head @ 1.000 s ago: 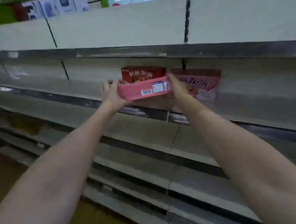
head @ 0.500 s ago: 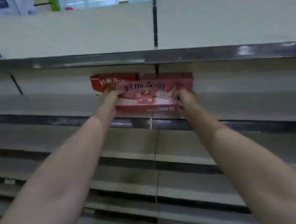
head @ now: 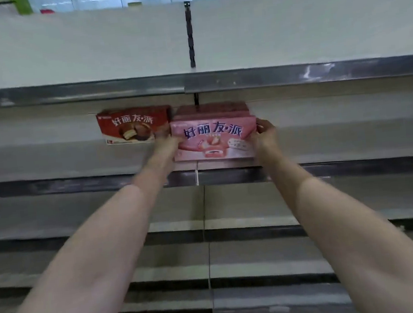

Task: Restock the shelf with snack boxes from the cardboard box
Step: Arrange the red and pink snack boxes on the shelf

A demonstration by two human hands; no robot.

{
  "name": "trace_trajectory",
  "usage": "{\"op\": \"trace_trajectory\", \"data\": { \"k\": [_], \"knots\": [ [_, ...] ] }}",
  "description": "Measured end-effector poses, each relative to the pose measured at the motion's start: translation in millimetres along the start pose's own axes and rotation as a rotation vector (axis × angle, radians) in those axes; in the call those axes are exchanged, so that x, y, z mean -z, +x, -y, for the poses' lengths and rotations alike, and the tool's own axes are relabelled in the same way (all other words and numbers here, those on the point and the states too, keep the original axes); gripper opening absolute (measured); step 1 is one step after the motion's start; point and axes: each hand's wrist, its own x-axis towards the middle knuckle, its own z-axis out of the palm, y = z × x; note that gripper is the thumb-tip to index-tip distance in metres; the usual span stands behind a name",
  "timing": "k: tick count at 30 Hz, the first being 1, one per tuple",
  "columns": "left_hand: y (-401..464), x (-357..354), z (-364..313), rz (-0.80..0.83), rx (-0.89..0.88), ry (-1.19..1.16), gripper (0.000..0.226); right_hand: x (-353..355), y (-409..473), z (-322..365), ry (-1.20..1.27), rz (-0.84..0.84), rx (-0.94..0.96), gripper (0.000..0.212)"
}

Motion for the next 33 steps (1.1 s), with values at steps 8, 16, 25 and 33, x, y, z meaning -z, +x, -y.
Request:
{"op": "trace_trajectory", "data": {
  "k": [8,16,25,33],
  "knots": [
    [7.9,-11.1,6.9,-0.057,-0.065,0.064,0.057,-13.3,14.5,-11.9,-0.225,-0.044,-0.017,0.035],
    [24.9,-9.1,8.4,0.011,0.005,0.176,0.07,-28.3,13.1,-6.6,-0.274,-0.021,0.013,0.022],
    [46.0,-9.9,10.9,0.093,0.031,0.309,0.065,-40.5,22.2,1.1,-0.422,-0.085,-0.019,0.043],
    [45.4,-17.8,7.2,0.006,0.019,0.284,0.078,-45.2,20.5,6.6,-0.469,-0.1,-0.052,0.05]
  ]
}}
